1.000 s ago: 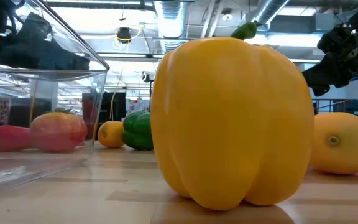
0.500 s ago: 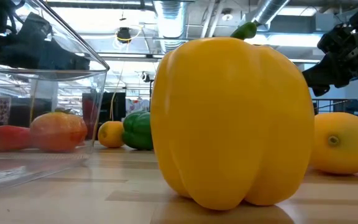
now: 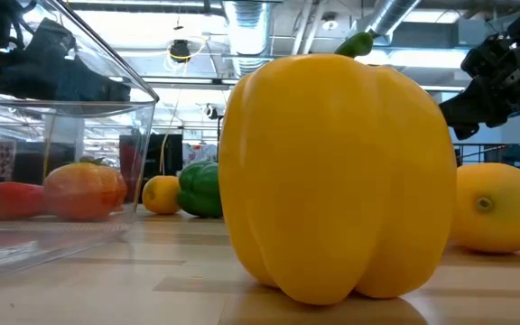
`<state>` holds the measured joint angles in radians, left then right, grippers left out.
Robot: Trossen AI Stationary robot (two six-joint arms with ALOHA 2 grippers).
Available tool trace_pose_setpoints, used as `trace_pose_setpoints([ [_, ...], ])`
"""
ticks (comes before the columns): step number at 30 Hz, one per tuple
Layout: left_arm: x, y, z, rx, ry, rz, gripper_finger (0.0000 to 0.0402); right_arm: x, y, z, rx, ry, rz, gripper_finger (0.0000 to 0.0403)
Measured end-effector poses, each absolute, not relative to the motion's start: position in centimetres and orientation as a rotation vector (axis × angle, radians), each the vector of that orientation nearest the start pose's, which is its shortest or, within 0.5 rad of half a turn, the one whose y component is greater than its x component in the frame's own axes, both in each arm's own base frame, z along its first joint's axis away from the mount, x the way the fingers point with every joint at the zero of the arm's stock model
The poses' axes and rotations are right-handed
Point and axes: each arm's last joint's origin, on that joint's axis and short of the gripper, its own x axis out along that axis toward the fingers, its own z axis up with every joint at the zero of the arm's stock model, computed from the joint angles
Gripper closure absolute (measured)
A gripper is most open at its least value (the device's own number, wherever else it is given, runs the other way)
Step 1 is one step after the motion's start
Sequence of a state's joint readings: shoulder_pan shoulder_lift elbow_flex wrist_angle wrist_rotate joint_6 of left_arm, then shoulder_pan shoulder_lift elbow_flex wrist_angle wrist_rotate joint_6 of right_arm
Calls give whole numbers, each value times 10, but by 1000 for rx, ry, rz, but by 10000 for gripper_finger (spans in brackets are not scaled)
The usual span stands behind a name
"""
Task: Sort produce into baskets
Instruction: Put the top left yellow lemon into the yellow bin
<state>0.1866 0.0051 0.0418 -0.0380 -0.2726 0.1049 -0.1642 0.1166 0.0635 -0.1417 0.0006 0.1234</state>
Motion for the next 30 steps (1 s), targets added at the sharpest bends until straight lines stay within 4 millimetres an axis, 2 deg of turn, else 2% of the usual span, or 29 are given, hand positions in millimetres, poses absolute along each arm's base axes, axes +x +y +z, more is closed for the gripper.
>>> trace_pose_setpoints([
  [12, 91, 25, 174, -109, -31, 458, 60, 99, -16, 163, 138, 173, -175, 359],
  [21, 97, 26, 184, -176, -131, 454, 60, 100, -17, 164, 137, 155, -174, 359],
  [25, 104, 28, 189, -218, -65, 461, 60, 100, -17, 168, 134, 118, -172, 359],
  [30, 120, 31, 209, -265, 20, 485, 60, 100, -17, 168, 134, 117, -173, 359],
])
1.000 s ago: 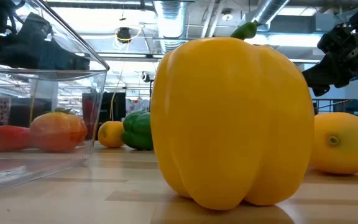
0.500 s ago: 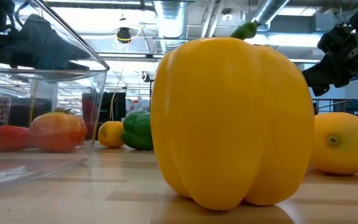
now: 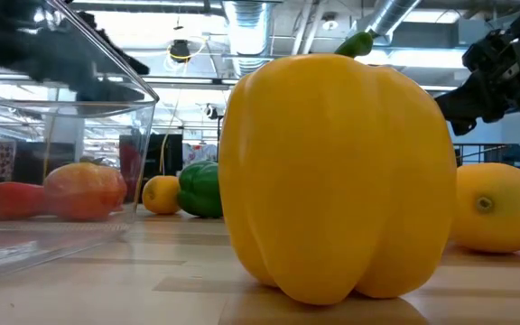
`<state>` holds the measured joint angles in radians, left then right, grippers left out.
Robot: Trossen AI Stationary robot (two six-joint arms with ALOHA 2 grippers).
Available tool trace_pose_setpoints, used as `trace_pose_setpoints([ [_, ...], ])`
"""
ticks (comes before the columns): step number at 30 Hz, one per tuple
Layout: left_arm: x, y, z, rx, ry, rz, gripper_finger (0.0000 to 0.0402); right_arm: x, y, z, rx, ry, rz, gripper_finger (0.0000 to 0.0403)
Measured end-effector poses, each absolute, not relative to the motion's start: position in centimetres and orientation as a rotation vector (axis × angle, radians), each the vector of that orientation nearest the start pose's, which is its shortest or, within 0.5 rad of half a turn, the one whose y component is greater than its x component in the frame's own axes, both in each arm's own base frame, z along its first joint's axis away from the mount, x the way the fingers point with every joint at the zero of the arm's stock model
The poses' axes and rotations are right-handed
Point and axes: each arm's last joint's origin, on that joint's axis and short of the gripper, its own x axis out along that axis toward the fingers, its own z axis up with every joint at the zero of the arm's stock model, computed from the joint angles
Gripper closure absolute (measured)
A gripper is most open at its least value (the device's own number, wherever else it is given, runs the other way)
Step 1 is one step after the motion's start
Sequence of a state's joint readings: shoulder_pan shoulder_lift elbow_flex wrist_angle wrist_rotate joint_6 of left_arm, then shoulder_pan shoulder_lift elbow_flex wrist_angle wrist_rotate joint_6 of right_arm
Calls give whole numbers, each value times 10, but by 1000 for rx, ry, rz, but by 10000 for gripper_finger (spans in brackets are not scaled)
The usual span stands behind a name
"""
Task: Sort produce into baskets
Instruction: Put the top left yellow lemon into the yellow bin
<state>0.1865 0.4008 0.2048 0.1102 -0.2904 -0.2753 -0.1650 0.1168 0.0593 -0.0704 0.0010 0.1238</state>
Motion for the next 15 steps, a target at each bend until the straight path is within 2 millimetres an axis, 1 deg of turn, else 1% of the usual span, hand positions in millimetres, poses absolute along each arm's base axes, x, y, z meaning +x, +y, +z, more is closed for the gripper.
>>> trace_pose_setpoints([
  [4, 138, 35, 229, -276, 156, 507, 60, 100, -17, 168, 134, 116, -173, 359],
  [10, 167, 40, 253, -363, 394, 563, 60, 100, -17, 168, 134, 115, -173, 359],
  [15, 190, 44, 259, -429, 564, 605, 60, 100, -17, 169, 134, 114, -172, 359],
])
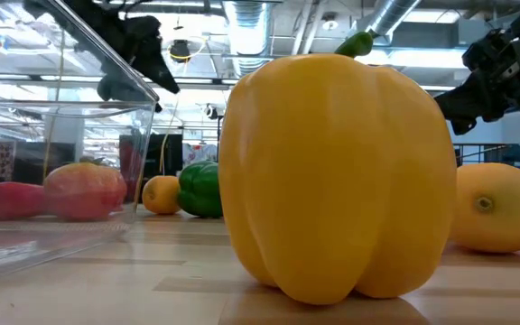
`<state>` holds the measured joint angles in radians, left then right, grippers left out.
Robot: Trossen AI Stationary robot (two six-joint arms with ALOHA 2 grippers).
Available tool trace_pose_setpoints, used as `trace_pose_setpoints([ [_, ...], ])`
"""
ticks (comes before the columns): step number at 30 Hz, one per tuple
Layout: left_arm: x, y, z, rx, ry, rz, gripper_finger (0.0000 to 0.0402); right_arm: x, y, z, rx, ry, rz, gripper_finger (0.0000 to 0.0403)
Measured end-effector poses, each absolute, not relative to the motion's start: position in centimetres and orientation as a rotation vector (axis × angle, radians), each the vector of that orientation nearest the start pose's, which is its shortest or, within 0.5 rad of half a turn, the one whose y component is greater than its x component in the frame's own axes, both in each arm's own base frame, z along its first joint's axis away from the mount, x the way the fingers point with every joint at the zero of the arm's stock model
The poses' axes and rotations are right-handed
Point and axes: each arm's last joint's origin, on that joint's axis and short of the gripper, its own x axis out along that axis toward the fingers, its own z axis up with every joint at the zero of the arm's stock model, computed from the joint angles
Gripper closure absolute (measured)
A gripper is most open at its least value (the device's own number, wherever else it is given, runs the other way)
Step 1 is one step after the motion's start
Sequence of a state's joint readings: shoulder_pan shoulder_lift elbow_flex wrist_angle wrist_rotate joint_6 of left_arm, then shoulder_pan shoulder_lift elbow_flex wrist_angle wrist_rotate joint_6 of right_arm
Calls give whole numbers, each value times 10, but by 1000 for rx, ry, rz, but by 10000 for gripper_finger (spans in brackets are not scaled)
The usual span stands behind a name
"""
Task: Sort produce into baskets
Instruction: Put the top left yellow lemon into the yellow bin
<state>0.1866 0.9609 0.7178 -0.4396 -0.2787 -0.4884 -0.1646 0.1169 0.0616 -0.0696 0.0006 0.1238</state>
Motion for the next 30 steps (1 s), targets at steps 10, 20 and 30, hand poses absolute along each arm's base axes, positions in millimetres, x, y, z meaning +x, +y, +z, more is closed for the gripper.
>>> trace_pose_setpoints([
  [10, 227, 47, 219, -592, 834, 574, 60, 100, -17, 169, 133, 113, -173, 359],
  [20, 239, 49, 193, -589, 957, 596, 60, 100, -17, 169, 134, 117, -173, 359],
  [30, 246, 50, 170, -590, 1059, 622, 60, 100, -17, 169, 134, 117, -173, 359],
])
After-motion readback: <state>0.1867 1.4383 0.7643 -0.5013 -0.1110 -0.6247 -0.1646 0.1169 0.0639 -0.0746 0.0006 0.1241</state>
